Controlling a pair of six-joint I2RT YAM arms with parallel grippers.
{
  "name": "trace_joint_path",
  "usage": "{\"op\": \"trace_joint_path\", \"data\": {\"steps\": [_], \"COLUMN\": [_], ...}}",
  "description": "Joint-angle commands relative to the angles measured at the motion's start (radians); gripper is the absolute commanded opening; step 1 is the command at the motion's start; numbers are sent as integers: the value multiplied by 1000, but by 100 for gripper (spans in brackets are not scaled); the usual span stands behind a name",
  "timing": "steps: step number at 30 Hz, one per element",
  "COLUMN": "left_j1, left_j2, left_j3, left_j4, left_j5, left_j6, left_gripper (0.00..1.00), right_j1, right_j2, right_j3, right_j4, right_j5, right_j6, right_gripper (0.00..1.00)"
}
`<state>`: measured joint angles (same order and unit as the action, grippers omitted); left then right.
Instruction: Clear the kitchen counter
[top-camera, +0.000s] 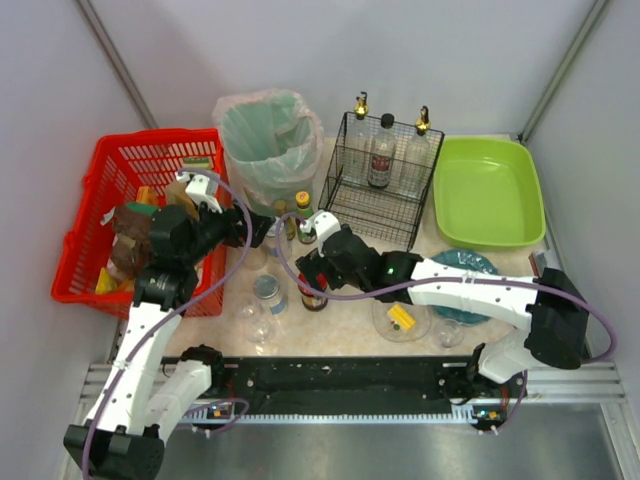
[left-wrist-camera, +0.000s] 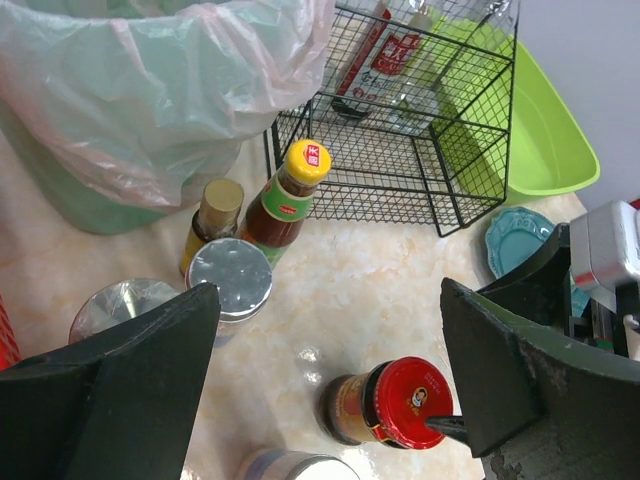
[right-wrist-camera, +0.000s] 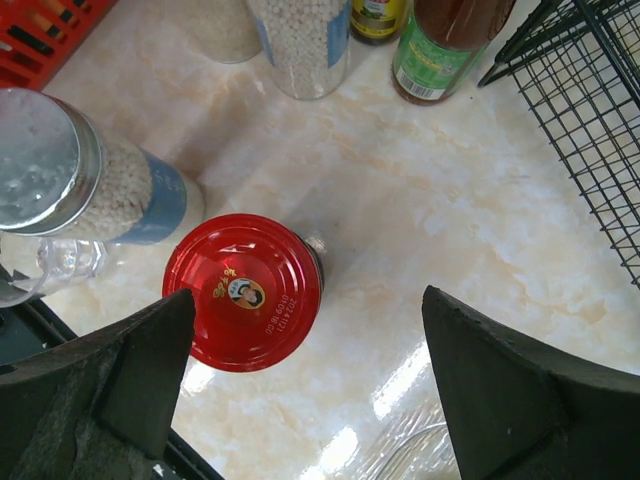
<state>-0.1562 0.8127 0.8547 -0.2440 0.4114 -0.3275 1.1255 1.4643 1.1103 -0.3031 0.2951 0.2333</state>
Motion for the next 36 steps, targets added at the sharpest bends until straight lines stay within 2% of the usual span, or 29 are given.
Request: {"op": "trace_joint_path", "data": {"steps": [1, 8, 15, 19, 22, 27, 29, 30, 31, 32, 34, 36], "left_j1": [-3, -3, -5, -5, -5, -5, -5, -5, -5, -5, -5, -5], "left_j2": [-46, -78, -119, -124, -124, -124, -122, -122, -122, -122, -121, -121], "left_j3": [-28, -40, -29, -31, -31, -34, -32, -32, -32, -34, -34, -36], "left_j4": [120, 100, 26, 20, 18, 15, 17, 15, 17, 17, 18, 20], "left_j5": [43, 18, -253, -278, -279, -284, -286, -287, -287, -287, -287, -284], "left_j6": [39, 45, 51, 51, 51, 50, 50, 51, 51, 50, 51, 50], "left_gripper": [95, 95, 94, 94, 94, 94, 94, 94, 94, 94, 94, 94], "right_j1": [17, 22, 26, 28, 28, 28, 28, 26, 26, 28, 28, 26], "right_j2": [-10, 16, 73, 105, 122, 151, 154, 154, 151, 153, 146, 130], "right_j3": [0, 11, 14, 17, 29, 42, 45, 51, 57, 68, 97, 112], "right_j4": [90, 87, 82, 81, 73, 61, 55, 50, 41, 26, -16, -37], "right_j5": [16, -40, -45, -24, -11, -8, 1, 10, 19, 24, 53, 81], "right_j6": [26, 24, 77, 92, 101, 116, 126, 132, 135, 135, 130, 121], "right_gripper": [93, 95, 95, 95, 93, 82, 69, 58, 41, 32, 18, 12]}}
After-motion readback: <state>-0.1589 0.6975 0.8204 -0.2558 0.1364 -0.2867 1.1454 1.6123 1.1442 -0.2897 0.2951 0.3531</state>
